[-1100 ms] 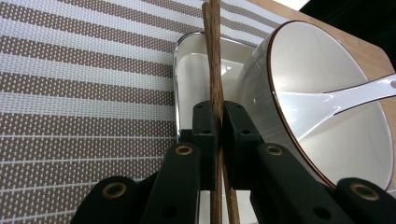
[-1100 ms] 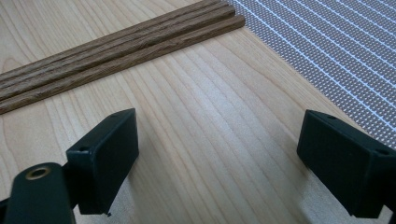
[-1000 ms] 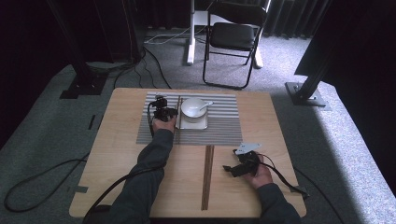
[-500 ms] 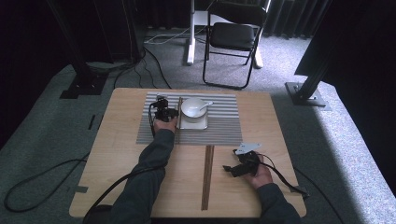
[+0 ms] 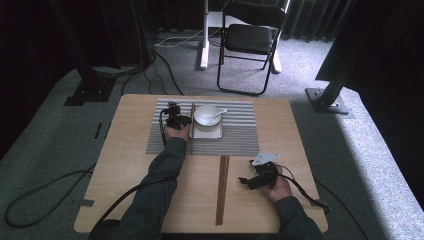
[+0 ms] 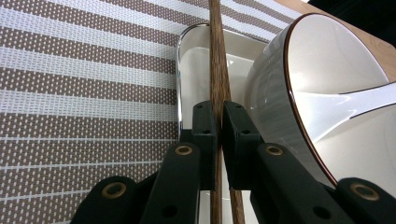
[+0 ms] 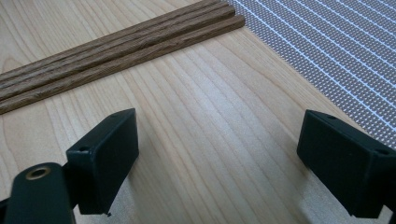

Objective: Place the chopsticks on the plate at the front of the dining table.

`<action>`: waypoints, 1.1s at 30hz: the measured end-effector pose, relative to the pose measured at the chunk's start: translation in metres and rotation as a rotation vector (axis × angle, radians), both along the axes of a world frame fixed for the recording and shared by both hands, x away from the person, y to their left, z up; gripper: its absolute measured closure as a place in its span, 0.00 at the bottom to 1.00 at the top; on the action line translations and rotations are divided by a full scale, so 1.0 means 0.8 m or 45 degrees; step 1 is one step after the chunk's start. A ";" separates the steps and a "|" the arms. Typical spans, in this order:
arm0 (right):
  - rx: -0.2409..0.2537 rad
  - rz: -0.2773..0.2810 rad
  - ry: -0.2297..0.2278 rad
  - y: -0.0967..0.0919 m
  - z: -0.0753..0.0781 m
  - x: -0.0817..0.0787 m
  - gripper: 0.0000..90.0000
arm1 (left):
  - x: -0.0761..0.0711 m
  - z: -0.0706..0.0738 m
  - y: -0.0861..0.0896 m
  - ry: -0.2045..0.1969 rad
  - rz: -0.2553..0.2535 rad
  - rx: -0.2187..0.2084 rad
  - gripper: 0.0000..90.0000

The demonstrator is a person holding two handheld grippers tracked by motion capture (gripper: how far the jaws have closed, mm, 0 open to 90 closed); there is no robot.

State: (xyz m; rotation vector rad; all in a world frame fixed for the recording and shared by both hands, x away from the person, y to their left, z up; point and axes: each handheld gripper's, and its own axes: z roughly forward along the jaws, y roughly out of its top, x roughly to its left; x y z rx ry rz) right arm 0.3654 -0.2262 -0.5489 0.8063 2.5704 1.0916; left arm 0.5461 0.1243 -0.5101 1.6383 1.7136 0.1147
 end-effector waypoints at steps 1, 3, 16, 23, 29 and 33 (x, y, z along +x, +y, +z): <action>0.000 0.000 0.000 0.000 0.000 0.000 0.13 | 0.000 0.000 0.000 0.000 0.000 0.002 0.94; 0.000 0.000 0.000 0.000 0.000 0.000 0.13 | 0.000 -0.001 0.000 0.005 0.002 0.002 0.94; 0.000 0.000 0.000 0.000 0.000 0.000 0.13 | 0.004 -0.003 -0.001 0.017 0.010 0.000 0.94; 0.000 0.000 0.000 0.000 0.000 0.000 0.13 | 0.005 -0.005 -0.002 0.025 0.014 -0.001 0.94; 0.000 0.000 0.000 0.000 0.000 0.000 0.13 | 0.005 -0.006 -0.002 0.025 0.015 -0.008 0.94; 0.000 0.000 0.000 0.000 0.000 0.000 0.13 | 0.006 -0.006 -0.001 0.031 0.013 -0.023 0.94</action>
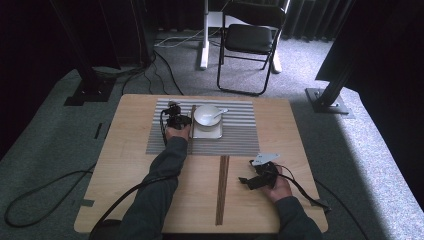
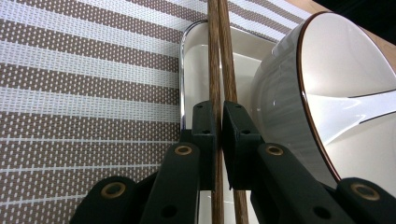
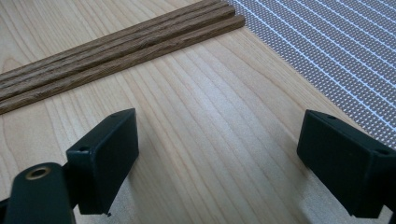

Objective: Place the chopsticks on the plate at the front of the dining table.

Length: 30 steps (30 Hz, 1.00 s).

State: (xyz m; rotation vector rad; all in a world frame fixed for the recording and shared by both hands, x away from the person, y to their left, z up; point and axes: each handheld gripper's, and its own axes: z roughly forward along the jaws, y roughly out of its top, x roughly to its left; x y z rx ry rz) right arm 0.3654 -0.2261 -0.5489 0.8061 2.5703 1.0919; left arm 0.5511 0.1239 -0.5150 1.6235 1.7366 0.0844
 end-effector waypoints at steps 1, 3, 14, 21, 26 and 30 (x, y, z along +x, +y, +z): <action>0.000 0.000 0.000 0.000 0.000 0.000 0.13 | 0.000 0.000 0.000 0.002 0.002 -0.007 0.94; 0.000 0.000 0.000 0.000 0.000 0.000 0.13 | 0.001 0.000 0.001 0.002 0.004 -0.006 0.94; 0.000 0.000 0.000 0.000 0.000 0.000 0.13 | 0.001 -0.001 0.000 0.010 0.014 -0.031 0.94; 0.000 0.000 0.000 0.000 0.000 0.000 0.13 | 0.002 0.001 0.001 0.010 0.018 -0.040 0.94; 0.000 0.000 0.000 0.000 0.000 0.000 0.13 | 0.002 0.001 0.003 0.014 0.027 -0.058 0.94; 0.000 0.000 0.000 0.000 0.000 0.000 0.13 | 0.003 0.000 0.003 0.015 0.029 -0.059 0.94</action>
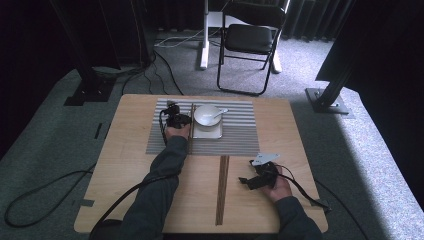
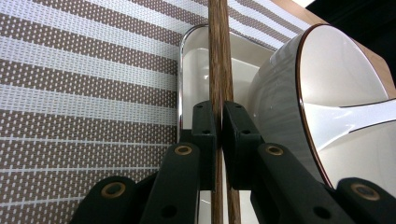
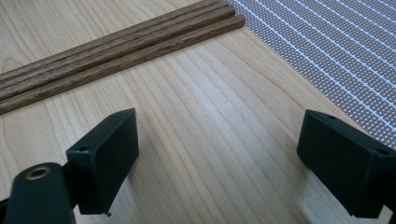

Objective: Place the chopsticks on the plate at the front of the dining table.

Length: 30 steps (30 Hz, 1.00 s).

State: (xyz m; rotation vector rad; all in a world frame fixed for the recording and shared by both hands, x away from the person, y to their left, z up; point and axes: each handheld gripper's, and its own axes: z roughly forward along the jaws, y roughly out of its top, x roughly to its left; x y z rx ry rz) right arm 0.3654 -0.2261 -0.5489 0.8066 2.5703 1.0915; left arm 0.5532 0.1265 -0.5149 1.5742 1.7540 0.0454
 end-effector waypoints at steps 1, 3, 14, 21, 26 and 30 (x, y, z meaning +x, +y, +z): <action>0.000 0.000 0.000 0.000 0.000 0.000 0.13 | 0.000 0.000 0.000 0.000 0.000 -0.002 0.94; 0.000 0.000 0.000 0.000 0.000 0.000 0.13 | 0.000 0.000 0.000 -0.001 0.000 -0.003 0.94; 0.000 0.000 0.000 0.000 0.000 0.000 0.13 | 0.000 -0.002 -0.001 0.006 0.005 -0.013 0.93; 0.000 0.000 0.000 0.000 0.000 0.000 0.13 | 0.001 0.000 -0.002 0.001 0.008 -0.018 0.93; 0.000 0.000 0.000 0.000 0.000 0.000 0.13 | 0.000 0.002 -0.003 -0.004 0.009 -0.025 0.92; 0.000 0.000 0.000 0.000 0.000 0.000 0.13 | 0.000 0.001 -0.004 -0.004 0.005 -0.031 0.91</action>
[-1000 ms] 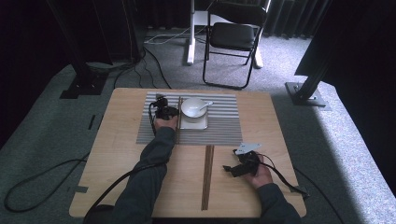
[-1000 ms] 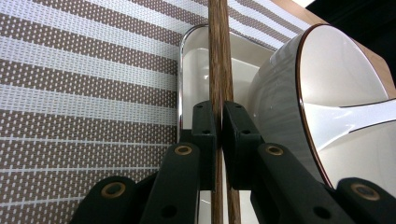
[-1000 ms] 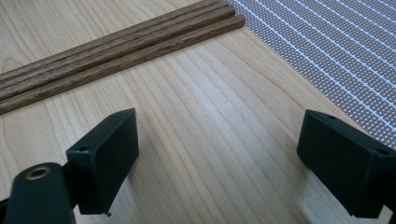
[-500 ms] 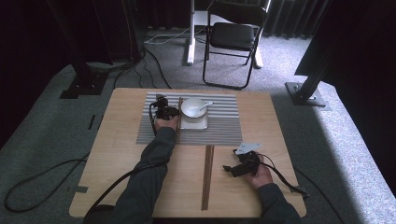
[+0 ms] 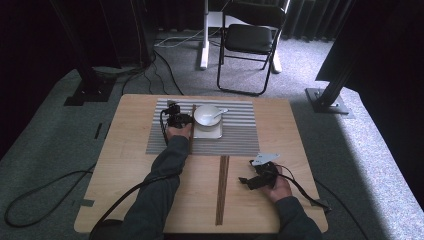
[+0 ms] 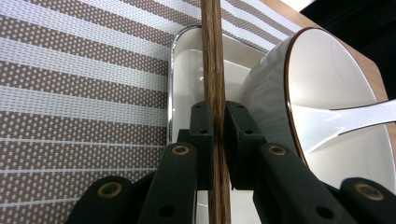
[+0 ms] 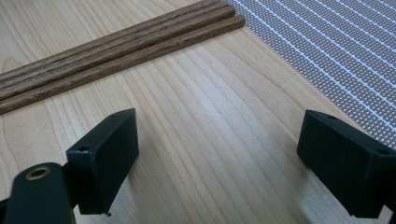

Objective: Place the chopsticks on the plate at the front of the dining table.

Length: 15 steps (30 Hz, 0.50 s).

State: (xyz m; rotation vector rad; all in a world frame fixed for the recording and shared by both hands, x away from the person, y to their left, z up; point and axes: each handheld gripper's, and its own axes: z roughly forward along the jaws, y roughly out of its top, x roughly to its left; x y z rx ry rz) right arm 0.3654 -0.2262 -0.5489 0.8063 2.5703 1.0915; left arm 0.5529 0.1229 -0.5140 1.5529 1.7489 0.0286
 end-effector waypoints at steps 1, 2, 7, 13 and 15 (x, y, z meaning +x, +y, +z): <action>0.000 0.000 0.000 0.000 0.000 0.000 0.13 | 0.000 0.000 0.000 0.001 -0.002 -0.004 0.91; 0.000 0.000 0.000 0.000 0.000 0.000 0.13 | 0.000 0.000 -0.001 -0.001 -0.001 -0.002 0.91; 0.000 0.000 0.000 0.000 0.000 0.000 0.13 | -0.001 -0.001 -0.001 0.001 0.000 0.008 0.90; 0.000 0.000 0.000 0.000 0.000 0.000 0.13 | -0.001 0.001 0.000 -0.004 0.001 0.008 0.88; 0.000 0.000 0.000 0.000 0.000 0.000 0.13 | -0.001 0.002 0.000 -0.008 -0.002 0.011 0.87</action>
